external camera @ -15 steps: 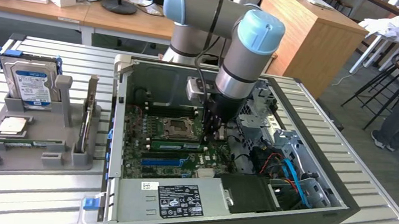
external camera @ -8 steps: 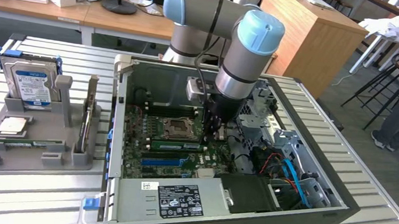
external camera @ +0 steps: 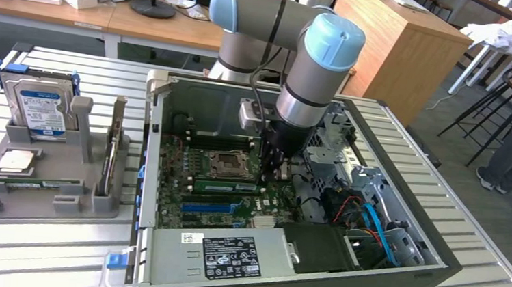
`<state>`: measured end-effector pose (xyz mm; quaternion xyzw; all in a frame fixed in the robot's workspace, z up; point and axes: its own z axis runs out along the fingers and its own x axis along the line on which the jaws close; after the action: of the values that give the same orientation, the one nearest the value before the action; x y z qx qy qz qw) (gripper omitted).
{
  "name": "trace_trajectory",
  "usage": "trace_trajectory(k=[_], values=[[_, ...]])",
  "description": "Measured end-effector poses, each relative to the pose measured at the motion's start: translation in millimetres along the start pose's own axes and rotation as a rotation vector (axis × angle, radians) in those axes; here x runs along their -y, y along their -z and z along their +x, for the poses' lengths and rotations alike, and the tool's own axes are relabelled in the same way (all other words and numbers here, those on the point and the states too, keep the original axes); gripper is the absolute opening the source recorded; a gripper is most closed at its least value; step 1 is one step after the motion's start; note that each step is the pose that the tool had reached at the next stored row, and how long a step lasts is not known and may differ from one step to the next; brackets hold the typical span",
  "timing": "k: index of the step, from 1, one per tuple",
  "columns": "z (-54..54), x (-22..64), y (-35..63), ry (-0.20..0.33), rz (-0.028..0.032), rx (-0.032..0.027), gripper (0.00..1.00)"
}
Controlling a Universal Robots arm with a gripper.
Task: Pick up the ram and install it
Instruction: 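Press down the ram until it locks into place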
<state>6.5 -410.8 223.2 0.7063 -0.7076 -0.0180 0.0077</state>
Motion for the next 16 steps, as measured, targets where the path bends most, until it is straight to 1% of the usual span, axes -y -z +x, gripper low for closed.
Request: trace_trajectory(k=[13,16], values=[[0.0,0.0,-0.7,0.000,-0.0002,-0.0002,0.10],[-0.2,0.0,0.6,0.000,0.0002,0.0011,0.10]])
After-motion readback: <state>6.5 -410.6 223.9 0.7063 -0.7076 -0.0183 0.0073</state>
